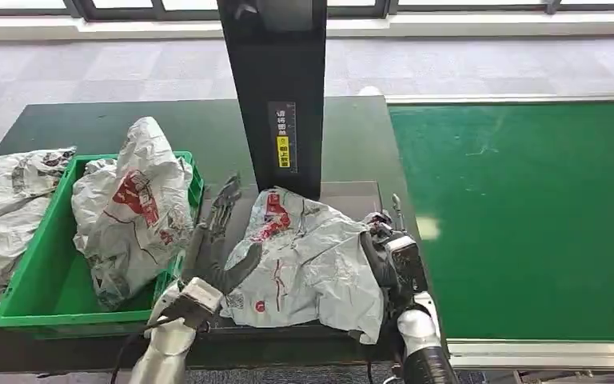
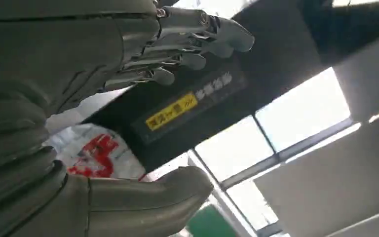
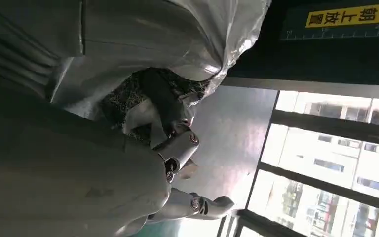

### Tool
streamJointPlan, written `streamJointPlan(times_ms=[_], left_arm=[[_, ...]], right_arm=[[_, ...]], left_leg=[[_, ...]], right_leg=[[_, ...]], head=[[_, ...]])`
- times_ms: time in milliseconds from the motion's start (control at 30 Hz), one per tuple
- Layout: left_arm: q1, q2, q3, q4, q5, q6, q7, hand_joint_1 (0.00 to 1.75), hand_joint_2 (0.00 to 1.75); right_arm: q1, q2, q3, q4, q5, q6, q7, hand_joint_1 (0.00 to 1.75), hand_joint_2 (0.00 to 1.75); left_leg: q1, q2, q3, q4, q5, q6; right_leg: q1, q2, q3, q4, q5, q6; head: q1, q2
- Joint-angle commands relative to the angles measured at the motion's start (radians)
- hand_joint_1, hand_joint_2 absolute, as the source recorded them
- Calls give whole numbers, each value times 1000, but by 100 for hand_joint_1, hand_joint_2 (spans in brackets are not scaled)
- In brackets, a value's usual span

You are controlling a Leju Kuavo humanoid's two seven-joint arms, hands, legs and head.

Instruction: Moved the parcel from conveyor to table for the left to box.

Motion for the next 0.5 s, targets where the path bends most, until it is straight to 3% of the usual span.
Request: streamJointPlan(times_ms=[33, 133, 167, 333, 500], left_arm=[[-34, 0, -99, 197, -45, 39, 16, 0, 175], [-42, 10, -109, 222, -116, 54, 64, 0, 175], [-69, 7, -113, 292, -211, 131, 140, 0, 175], [-129, -10, -101, 427, -315, 238, 205, 0, 175], [-171, -4, -124, 529, -566, 366, 432, 0, 175]], right_arm=[[-51, 4, -88, 78, -3, 4, 1, 0, 0], [-52, 5, -89, 78, -5, 7, 1, 0, 0], [-48, 6, -89, 72, -6, 6, 1, 0, 0], [-30, 13, -89, 48, -1, 10, 1, 0, 0], [-15, 19, -96, 16, 7, 25, 1, 0, 0]], left_leg=[[0, 6, 5, -3, 0, 2], [0, 3, 4, -2, 0, 1], [0, 4, 5, -3, 0, 1], [-1, 2, 4, -2, 0, 1], [-1, 1, 2, -1, 1, 1]], right_leg=[[2, -5, 6, -3, 0, -2], [1, -4, 4, -2, 0, -1], [2, -6, 5, -3, -1, -2], [1, -7, 5, -2, 0, -1], [0, -4, 1, -1, 0, -1]], head=[[0, 0], [0, 0], [0, 0], [0, 0], [0, 0]])
